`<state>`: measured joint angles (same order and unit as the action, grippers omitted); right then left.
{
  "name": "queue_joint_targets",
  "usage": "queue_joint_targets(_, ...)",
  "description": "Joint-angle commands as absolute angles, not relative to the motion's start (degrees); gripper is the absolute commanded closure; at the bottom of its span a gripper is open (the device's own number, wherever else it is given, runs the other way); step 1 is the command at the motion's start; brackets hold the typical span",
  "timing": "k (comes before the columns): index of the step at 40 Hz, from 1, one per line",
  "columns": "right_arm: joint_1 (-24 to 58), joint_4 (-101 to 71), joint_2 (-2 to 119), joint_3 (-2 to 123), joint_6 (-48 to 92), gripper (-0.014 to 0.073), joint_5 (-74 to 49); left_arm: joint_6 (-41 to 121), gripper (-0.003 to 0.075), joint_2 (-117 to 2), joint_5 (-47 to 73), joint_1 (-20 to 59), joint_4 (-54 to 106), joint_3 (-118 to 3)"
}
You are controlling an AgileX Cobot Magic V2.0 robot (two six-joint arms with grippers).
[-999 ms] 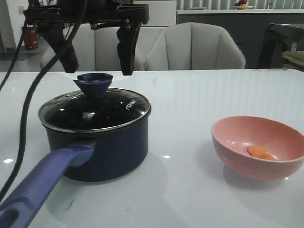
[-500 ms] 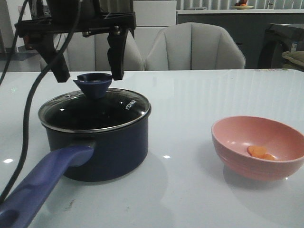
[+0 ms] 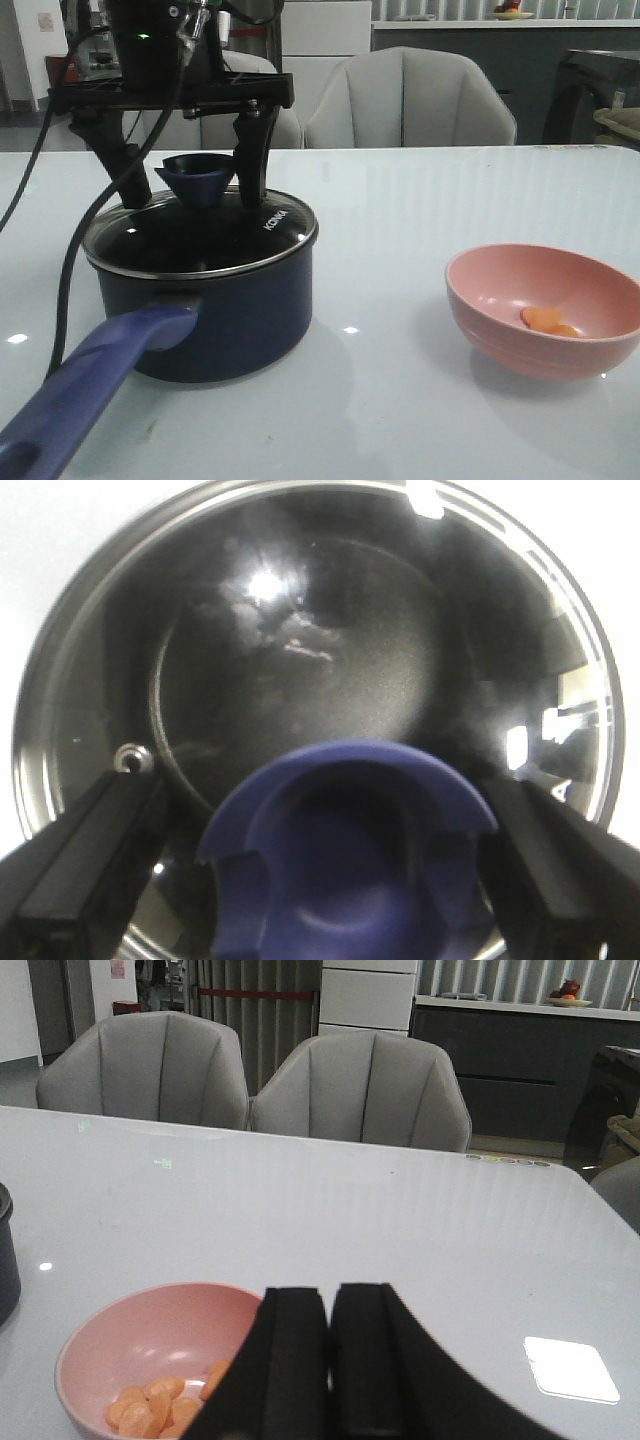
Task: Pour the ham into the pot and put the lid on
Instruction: 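Lower the left gripper onto the purple knob of the glass lid, then close the left gripper on the knob and lift the lid off the pot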
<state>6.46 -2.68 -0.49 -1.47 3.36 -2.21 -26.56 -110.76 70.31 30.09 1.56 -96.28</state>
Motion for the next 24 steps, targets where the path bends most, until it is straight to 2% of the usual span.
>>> queue_joint_targets(1,6.5,-1.9,-1.7,-2.1,3.6,0.0445,2.5,-26.8,0.0146,-108.3,68.4,30.1,2.4,-98.1)
queue_joint_targets(6,6.5,-1.9,-1.7,-2.1,3.6,0.0445,2.5,-26.8,0.022,-108.3,67.0,30.1,2.4,-98.2)
queue_joint_targets(17,6.5,-1.9,-1.7,-2.1,3.6,0.0445,2.5,-26.8,0.0283,-108.3,66.1,30.1,2.4,-98.2)
queue_joint_targets(24,6.5,-1.9,-1.7,-2.1,3.6,0.0445,2.5,-26.7,0.036,-108.3,67.1,30.1,2.4,-98.3)
